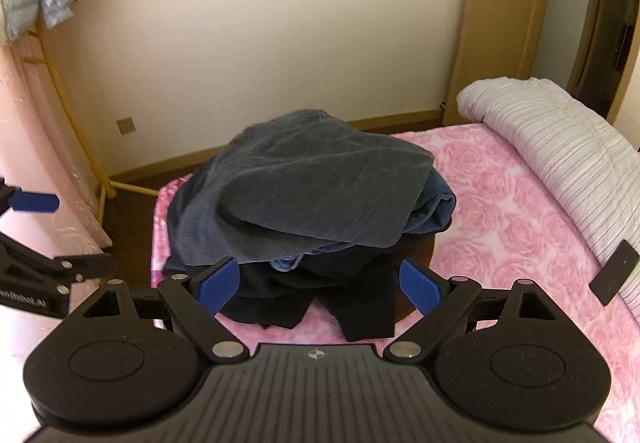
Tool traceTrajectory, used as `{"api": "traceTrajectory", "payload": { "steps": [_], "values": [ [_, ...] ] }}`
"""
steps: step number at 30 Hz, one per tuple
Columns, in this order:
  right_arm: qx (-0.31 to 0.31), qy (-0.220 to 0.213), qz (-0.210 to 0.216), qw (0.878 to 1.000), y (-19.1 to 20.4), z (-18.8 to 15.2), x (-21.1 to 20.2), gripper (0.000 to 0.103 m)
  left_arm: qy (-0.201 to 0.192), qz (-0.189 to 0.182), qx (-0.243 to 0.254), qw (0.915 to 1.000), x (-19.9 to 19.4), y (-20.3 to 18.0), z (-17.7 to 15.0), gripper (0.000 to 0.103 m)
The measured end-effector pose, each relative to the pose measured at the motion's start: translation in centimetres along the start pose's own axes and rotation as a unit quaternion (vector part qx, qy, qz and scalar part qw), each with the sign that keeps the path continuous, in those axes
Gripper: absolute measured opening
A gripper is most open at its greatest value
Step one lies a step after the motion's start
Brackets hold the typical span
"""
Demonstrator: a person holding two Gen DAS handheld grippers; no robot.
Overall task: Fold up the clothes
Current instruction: 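Lower both tools onto the grey jeans and close on the waistband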
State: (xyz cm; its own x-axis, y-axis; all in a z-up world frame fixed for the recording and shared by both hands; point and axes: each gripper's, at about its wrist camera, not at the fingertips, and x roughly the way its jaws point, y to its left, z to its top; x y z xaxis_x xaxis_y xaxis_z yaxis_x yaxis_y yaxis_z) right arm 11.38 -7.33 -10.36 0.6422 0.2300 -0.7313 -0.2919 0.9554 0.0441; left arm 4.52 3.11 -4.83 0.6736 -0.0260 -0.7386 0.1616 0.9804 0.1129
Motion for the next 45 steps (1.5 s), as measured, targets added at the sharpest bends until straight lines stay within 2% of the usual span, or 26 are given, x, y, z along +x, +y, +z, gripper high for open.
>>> {"api": "traceTrajectory", "payload": {
  "steps": [6,9,10,13,17,20,22,24,32,37,41,43,44,45],
  "values": [
    [0.008,0.026,-0.017,0.999,-0.1,2.1,3.9,0.089,-0.015,-0.049,0.056,0.9971,6.4,4.1,2.8,0.102],
    [0.032,0.041,-0.019,0.998,0.5,3.8,6.4,0.089,-0.013,-0.075,0.077,0.9941,10.0,6.6,4.5,0.094],
    [0.039,0.046,-0.020,0.998,0.7,4.3,7.2,0.089,-0.006,-0.086,0.073,0.9936,11.2,7.6,5.1,0.092],
    [0.043,0.049,-0.029,0.997,1.5,6.0,9.1,0.089,0.018,-0.124,0.018,0.9919,14.9,11.1,7.2,0.091],
    [0.010,0.039,-0.028,0.999,2.6,8.3,10.8,0.089,0.046,-0.146,-0.033,0.9877,19.3,13.9,9.2,0.089],
    [-0.028,0.041,-0.012,0.999,3.9,9.6,12.3,0.089,0.068,-0.158,-0.064,0.9830,22.0,14.8,9.9,0.070],
    [-0.058,0.040,-0.002,0.998,5.2,10.3,13.3,0.089,0.079,-0.150,-0.077,0.9825,23.1,15.3,9.9,0.054],
    [-0.089,0.044,0.006,0.995,6.8,10.9,14.2,0.089,0.087,-0.137,-0.090,0.9827,23.9,15.9,9.7,0.049],
    [-0.206,0.082,0.026,0.975,14.3,11.7,21.3,0.089,0.099,-0.084,-0.165,0.9777,24.3,20.4,7.6,0.052],
    [-0.261,0.121,-0.005,0.958,18.2,10.7,27.2,0.089,0.095,-0.080,-0.200,0.9718,23.8,22.5,6.9,0.065],
    [-0.301,0.140,-0.044,0.942,19.2,9.6,29.3,0.070,0.089,-0.099,-0.213,0.9679,24.0,23.1,6.4,0.069],
    [-0.294,0.139,-0.040,0.945,18.6,10.0,28.9,0.065,0.090,-0.112,-0.220,0.9648,24.3,22.7,6.1,0.069],
    [-0.287,0.138,-0.034,0.947,18.2,10.2,28.6,0.055,0.092,-0.118,-0.225,0.9628,24.5,22.6,6.0,0.069],
    [-0.275,0.138,-0.026,0.951,17.7,10.5,28.3,0.036,0.093,-0.125,-0.231,0.9602,24.8,22.4,6.0,0.069]
  ]
}}
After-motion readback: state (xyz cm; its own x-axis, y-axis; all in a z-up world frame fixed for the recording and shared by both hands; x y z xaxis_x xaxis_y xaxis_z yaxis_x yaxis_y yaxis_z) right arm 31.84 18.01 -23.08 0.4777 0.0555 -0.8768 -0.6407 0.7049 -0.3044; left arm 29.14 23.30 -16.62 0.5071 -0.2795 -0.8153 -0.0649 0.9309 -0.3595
